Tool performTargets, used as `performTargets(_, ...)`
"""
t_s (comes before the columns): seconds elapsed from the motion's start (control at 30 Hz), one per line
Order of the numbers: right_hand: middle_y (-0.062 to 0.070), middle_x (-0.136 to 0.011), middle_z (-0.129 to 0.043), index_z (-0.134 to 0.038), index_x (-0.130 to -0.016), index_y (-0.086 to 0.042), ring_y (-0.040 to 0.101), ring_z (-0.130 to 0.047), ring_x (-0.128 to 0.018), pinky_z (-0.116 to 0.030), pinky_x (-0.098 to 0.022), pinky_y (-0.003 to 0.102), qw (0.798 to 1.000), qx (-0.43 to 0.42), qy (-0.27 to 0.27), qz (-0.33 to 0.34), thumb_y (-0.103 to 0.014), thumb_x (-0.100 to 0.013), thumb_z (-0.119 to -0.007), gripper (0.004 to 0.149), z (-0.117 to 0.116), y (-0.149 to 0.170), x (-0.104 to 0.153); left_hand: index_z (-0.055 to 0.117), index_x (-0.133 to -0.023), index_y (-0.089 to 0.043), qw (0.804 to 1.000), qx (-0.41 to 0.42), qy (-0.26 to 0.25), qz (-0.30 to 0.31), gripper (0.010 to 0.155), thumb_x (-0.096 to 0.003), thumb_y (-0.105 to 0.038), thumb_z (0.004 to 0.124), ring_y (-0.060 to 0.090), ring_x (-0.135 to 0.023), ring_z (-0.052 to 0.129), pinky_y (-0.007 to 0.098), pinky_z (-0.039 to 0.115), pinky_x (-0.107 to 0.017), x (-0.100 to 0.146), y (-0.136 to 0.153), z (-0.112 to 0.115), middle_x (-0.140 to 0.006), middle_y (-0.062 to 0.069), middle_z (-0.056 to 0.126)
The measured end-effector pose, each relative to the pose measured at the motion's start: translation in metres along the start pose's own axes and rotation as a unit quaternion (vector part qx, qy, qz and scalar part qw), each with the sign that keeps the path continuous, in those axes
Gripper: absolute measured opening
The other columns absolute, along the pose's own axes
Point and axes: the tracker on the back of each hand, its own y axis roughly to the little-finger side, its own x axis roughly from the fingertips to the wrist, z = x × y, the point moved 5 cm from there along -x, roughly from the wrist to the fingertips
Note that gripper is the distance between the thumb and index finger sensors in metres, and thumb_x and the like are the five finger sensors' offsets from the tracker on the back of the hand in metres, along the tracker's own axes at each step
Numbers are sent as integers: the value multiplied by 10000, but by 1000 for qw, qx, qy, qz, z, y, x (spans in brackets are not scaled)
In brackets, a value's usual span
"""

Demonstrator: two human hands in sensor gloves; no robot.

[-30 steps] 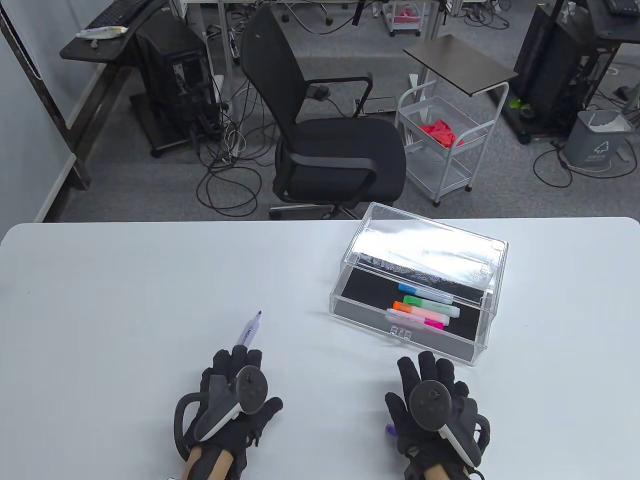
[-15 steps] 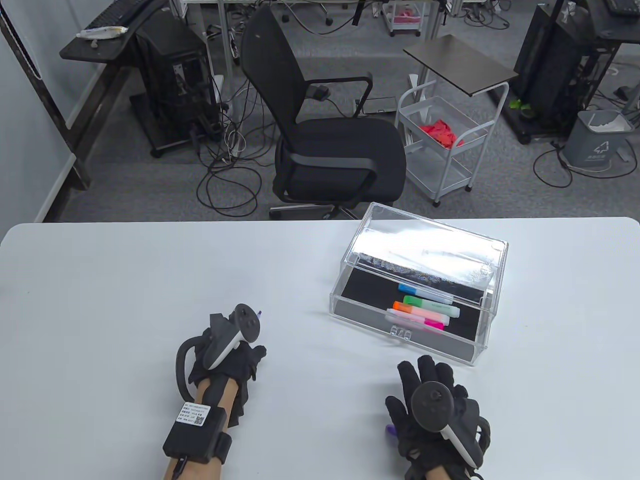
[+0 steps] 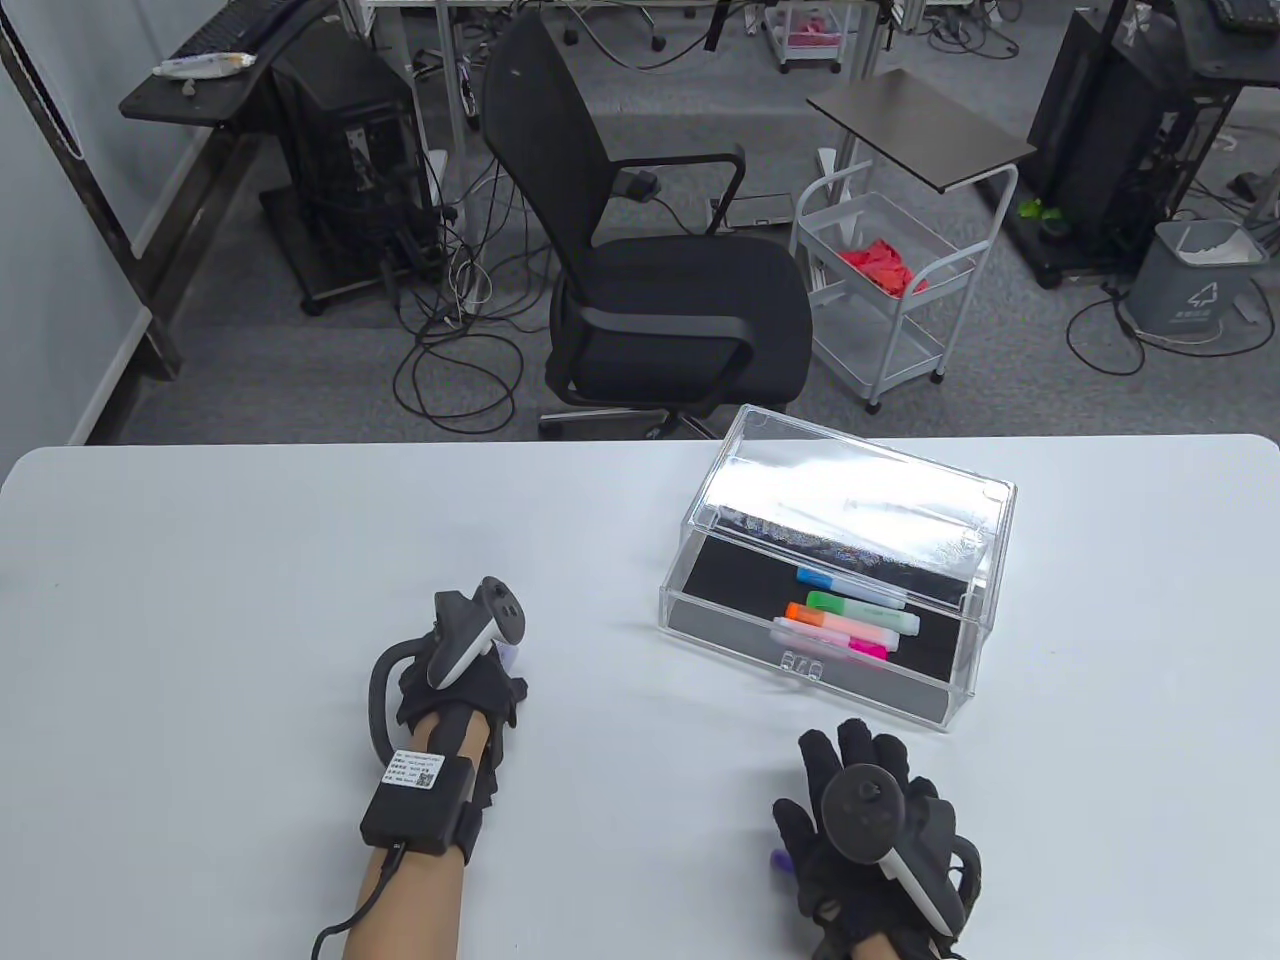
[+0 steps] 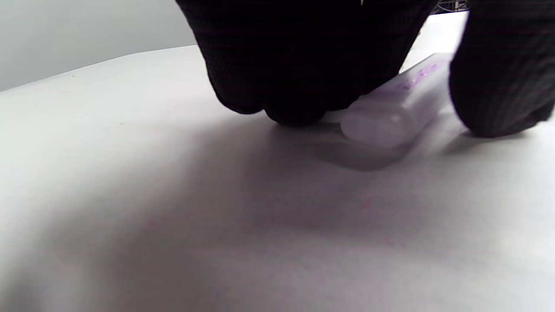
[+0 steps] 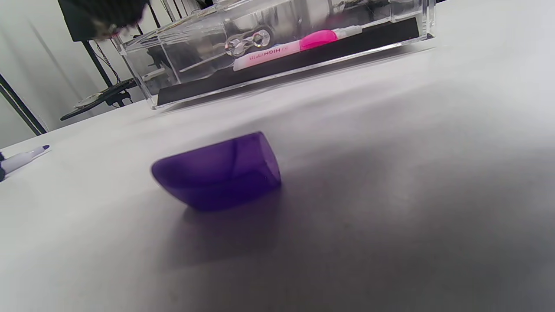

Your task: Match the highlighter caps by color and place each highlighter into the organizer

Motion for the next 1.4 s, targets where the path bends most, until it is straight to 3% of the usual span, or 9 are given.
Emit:
performTargets(0.27,-6,-1134,-183,-369,-1021,-363,331,-129,-1058,-183,-700,685,1000,-2,-6,-1,-510,-416,-698,705,-4,-2,0,700,-977,-329,998,-36,-41,26,609,-430,-567,823,206,-772,974,389,850,-638,6,-9,0,-937,-79,814)
performTargets(0.43,-4,-1134,-188,-377,-1021,-358,332,-133,-1057,-177,-698,687,1000,-9,-8,2,-508,-416,-701,703,-5,-2,-1,589,-989,-298,991,-115,-63,38,658,-420,-583,756,179,-777,960,372,858,-638,11,-19,9,-939,-80,749)
performTargets(0.63,-1,-1134,-188,-391,-1022,-349,331,-129,-1057,-168,-698,686,1000,-16,-13,4,-502,-416,-709,701,-5,-3,-2,535,-966,-314,990,-88,-95,52,597,-435,-513,723,157,-789,922,359,857,-629,24,-14,10,-922,-99,699)
performTargets(0.77,0,-1134,-188,-392,-1022,-348,329,-127,-1057,-167,-698,687,1000,-17,-13,10,-501,-417,-711,701,-5,-4,-3,569,-941,-339,986,-82,-127,76,580,-431,-523,772,132,-754,949,341,877,-606,46,-10,2,-887,-119,732)
performTargets(1.0,1,-1133,-187,-392,-1022,-347,330,-127,-1057,-165,-698,687,1000,-13,-19,13,-500,-417,-712,701,-9,-8,-4,593,-954,-337,983,-44,-141,113,560,-439,-508,733,144,-743,979,340,889,-594,93,0,-5,-898,-108,758)
performTargets(1.4,2,-1133,-195,-395,-1022,-345,333,-130,-1056,-167,-698,687,999,-24,-33,12,-498,-416,-712,701,-15,-8,-4,627,-967,-360,975,13,-157,156,549,-446,-485,751,175,-743,1051,354,915,-585,164,5,12,-910,-103,844)
